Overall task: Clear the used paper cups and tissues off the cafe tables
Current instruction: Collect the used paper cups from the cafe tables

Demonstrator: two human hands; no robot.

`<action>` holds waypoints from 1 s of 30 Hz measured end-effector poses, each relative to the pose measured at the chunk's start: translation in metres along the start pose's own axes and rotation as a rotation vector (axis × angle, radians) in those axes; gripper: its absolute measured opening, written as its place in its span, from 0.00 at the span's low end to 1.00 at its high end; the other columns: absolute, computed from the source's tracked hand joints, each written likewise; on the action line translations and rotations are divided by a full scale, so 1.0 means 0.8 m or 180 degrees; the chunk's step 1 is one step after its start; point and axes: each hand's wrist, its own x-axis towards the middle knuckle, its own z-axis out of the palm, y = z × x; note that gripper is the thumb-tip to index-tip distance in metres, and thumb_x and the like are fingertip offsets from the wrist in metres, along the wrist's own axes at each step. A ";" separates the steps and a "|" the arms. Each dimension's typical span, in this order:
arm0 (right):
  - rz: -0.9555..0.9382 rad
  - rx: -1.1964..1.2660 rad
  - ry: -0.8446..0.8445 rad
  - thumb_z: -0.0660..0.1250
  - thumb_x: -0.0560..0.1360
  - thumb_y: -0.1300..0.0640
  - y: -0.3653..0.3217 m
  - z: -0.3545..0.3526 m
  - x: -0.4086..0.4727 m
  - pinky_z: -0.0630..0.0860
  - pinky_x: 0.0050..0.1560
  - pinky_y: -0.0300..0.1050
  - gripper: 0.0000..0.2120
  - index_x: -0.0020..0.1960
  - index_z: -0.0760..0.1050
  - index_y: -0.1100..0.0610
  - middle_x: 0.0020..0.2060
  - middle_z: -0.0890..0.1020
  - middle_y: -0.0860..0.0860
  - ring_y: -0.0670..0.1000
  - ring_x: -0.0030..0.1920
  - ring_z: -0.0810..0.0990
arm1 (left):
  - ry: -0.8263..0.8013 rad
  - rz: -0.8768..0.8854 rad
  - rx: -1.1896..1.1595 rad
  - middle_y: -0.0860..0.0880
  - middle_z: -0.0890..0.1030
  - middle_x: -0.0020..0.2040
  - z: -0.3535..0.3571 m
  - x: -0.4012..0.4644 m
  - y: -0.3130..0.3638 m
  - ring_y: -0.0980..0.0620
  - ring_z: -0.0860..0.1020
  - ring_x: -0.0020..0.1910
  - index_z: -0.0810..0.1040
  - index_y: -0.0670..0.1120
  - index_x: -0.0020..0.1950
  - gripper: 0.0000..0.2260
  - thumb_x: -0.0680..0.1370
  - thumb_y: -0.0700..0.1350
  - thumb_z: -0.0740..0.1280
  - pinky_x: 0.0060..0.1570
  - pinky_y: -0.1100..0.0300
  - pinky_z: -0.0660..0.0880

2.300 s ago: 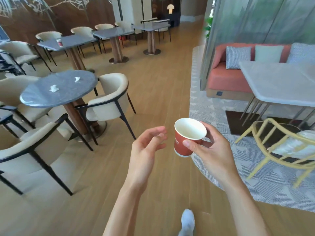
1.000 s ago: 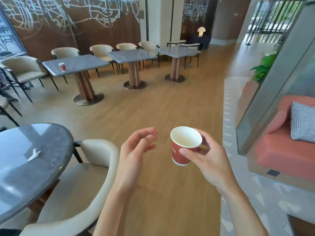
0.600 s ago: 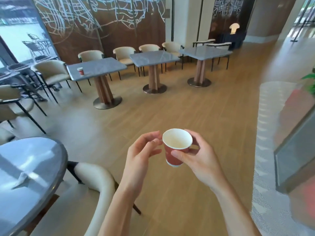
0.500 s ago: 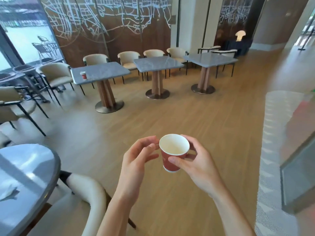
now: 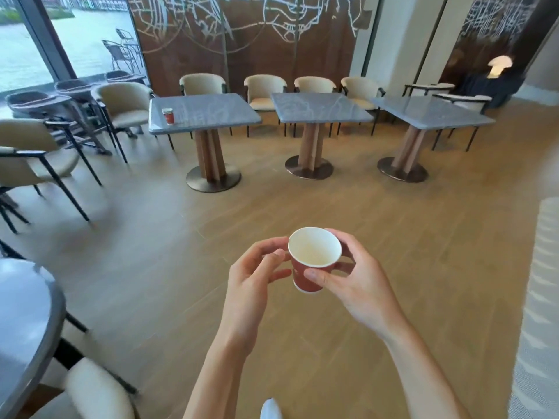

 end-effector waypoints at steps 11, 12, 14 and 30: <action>-0.0274 -0.0043 -0.0096 0.83 0.64 0.52 -0.001 0.055 0.343 0.80 0.59 0.53 0.32 0.66 0.76 0.47 0.58 0.82 0.41 0.43 0.61 0.79 | 0.0138 0.0189 0.0114 0.49 0.87 0.53 -0.032 0.332 0.035 0.49 0.83 0.56 0.84 0.45 0.56 0.11 0.83 0.38 0.62 0.55 0.49 0.81; -0.0281 -0.0039 -0.0141 0.83 0.64 0.52 0.001 0.063 0.363 0.80 0.59 0.52 0.32 0.65 0.76 0.47 0.58 0.82 0.41 0.42 0.61 0.79 | 0.0184 0.0193 0.0108 0.49 0.86 0.53 -0.037 0.348 0.035 0.49 0.83 0.57 0.84 0.45 0.56 0.11 0.83 0.38 0.62 0.55 0.50 0.81; -0.0295 0.0001 -0.0276 0.83 0.65 0.53 0.010 0.085 0.414 0.80 0.60 0.53 0.32 0.65 0.75 0.46 0.58 0.82 0.41 0.42 0.61 0.79 | 0.0304 0.0178 0.0095 0.49 0.86 0.54 -0.052 0.389 0.031 0.49 0.83 0.57 0.84 0.45 0.57 0.11 0.82 0.38 0.63 0.54 0.51 0.81; -0.0734 0.0322 -0.1084 0.83 0.62 0.48 0.040 0.297 0.900 0.76 0.56 0.33 0.35 0.67 0.75 0.48 0.58 0.83 0.43 0.41 0.61 0.79 | 0.1297 0.0325 0.0253 0.45 0.87 0.52 -0.191 0.826 0.047 0.47 0.85 0.54 0.84 0.41 0.57 0.10 0.82 0.36 0.63 0.49 0.57 0.82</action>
